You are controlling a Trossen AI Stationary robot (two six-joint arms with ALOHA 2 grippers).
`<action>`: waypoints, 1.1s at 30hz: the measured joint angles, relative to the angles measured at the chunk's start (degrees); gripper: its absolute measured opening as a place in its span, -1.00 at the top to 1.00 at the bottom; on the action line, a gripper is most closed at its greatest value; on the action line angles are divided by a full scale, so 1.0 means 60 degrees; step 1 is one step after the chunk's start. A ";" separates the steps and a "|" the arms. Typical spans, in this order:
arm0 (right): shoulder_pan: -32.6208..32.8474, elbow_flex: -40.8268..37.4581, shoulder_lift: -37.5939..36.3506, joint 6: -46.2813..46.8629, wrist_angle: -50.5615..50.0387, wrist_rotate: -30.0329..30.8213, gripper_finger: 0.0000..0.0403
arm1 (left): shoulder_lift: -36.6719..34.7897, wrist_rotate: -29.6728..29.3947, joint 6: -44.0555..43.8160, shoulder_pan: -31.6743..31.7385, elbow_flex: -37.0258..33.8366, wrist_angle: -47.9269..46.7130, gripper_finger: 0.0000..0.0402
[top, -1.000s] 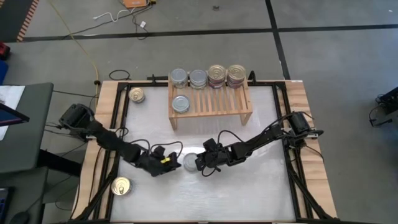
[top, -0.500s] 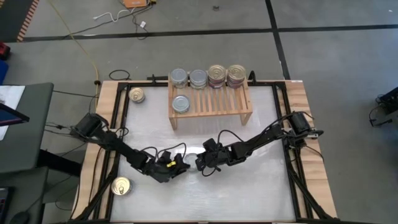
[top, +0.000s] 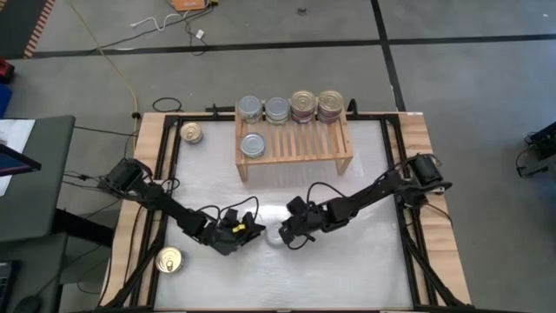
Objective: Stack canned seafood by type on shelf
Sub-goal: Stack the green tuna can on top of the green tuna can on the shelf
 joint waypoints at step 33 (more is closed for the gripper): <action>0.0037 0.0029 -0.1362 0.0885 -0.2490 -0.1791 0.00 | 0.0026 0.0851 0.2343 0.0711 -0.0036 0.0622 0.14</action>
